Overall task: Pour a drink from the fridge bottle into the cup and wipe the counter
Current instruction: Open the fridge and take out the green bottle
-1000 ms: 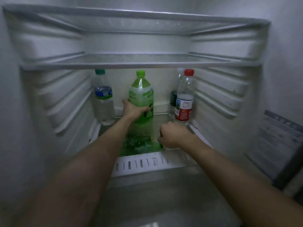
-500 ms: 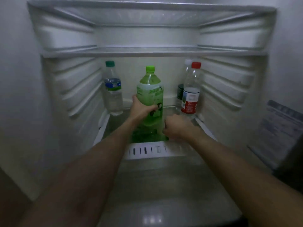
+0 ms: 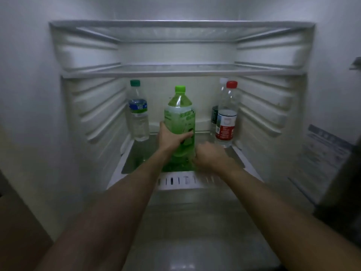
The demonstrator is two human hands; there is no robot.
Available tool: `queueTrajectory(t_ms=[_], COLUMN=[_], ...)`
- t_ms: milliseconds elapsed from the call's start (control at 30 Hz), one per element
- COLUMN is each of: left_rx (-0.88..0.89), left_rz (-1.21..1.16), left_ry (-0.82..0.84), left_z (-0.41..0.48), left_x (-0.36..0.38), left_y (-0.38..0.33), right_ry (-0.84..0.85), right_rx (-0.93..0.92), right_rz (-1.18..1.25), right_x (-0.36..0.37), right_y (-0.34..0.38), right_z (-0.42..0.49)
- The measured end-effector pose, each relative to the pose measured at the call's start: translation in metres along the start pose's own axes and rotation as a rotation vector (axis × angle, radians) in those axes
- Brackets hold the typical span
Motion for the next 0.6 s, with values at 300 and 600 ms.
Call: queueTrajectory(t_ms=[300, 600], left_rx=[0.067, 0.170], left_rz=[-0.062, 0.005], left_ry=[-0.046, -0.043], left_z=[-0.049, -0.101], left_x=[-0.028, -0.054], left_y=[-0.005, -0.020], right_ry=[-0.035, -0.074], right_rx=[-0.023, -0.001], right_rz=[-0.043, -0.091], right_x=[-0.003, -0.015], right_y=[0.005, 0.012], right_z=[-0.013, -0.040])
Point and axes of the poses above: each hand's wrist, its own z-axis towards the middle knuckle, its own x-axis out of the palm, y = z × x, the point moved 7 cm from there along z, towards the middle knuckle, and after that the axes turned 2 degrees about y, right-handed, at the moved point
